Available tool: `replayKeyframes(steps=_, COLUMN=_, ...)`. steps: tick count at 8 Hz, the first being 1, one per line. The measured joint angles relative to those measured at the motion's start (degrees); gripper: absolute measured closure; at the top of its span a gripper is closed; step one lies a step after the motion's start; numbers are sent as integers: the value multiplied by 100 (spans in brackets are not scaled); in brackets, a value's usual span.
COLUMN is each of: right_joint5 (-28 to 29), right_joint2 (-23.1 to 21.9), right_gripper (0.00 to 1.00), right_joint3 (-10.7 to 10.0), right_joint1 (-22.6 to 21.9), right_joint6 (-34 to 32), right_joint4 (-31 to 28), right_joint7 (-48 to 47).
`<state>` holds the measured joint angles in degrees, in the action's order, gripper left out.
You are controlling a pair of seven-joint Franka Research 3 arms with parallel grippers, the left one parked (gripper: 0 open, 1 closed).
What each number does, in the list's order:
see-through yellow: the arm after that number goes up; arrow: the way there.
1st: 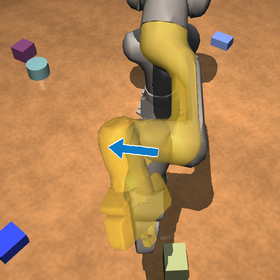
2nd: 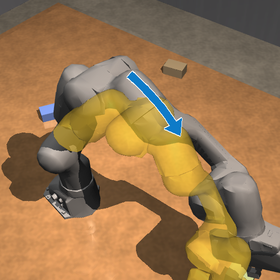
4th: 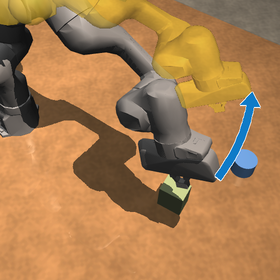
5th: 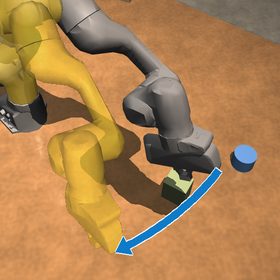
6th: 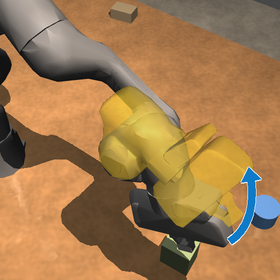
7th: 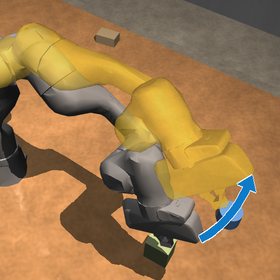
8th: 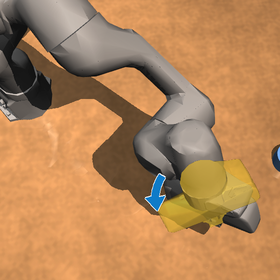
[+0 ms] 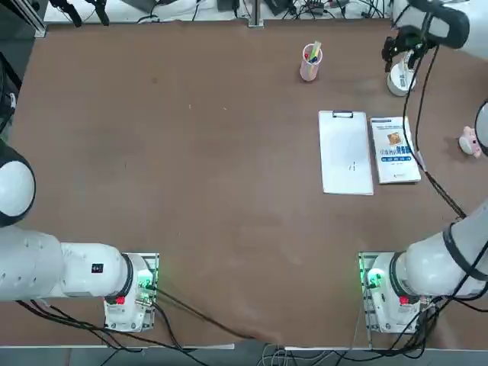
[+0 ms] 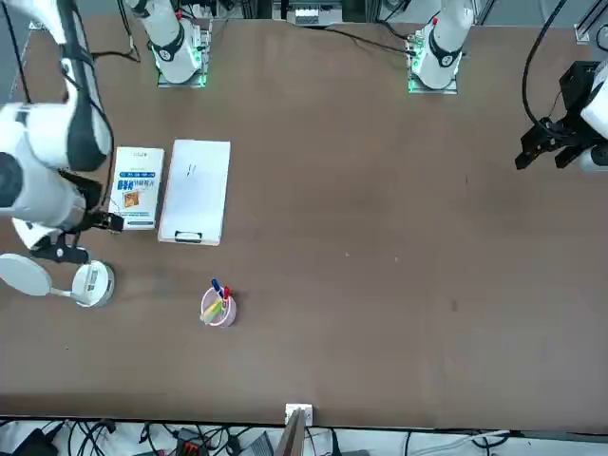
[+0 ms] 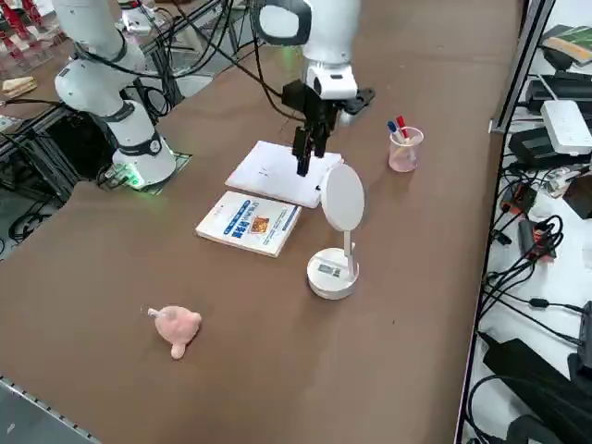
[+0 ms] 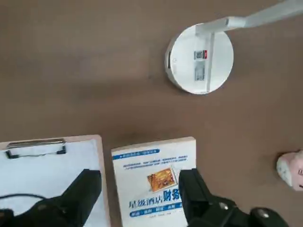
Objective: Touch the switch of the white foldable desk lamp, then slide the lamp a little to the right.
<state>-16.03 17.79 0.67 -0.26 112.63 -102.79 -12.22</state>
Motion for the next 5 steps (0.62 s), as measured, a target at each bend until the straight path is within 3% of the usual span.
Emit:
replayKeyframes(steps=2, right_joint5=-948, right_joint2=226, right_gripper=0, right_joint3=16, right_joint1=-210, right_joint6=321, right_joint4=-165, right_joint7=-578)
replayKeyframes(steps=5, right_joint5=-1761, right_joint2=799, right_gripper=0, right_joint3=4, right_joint1=-218, right_joint6=930, right_joint4=-216, right_joint7=-645)
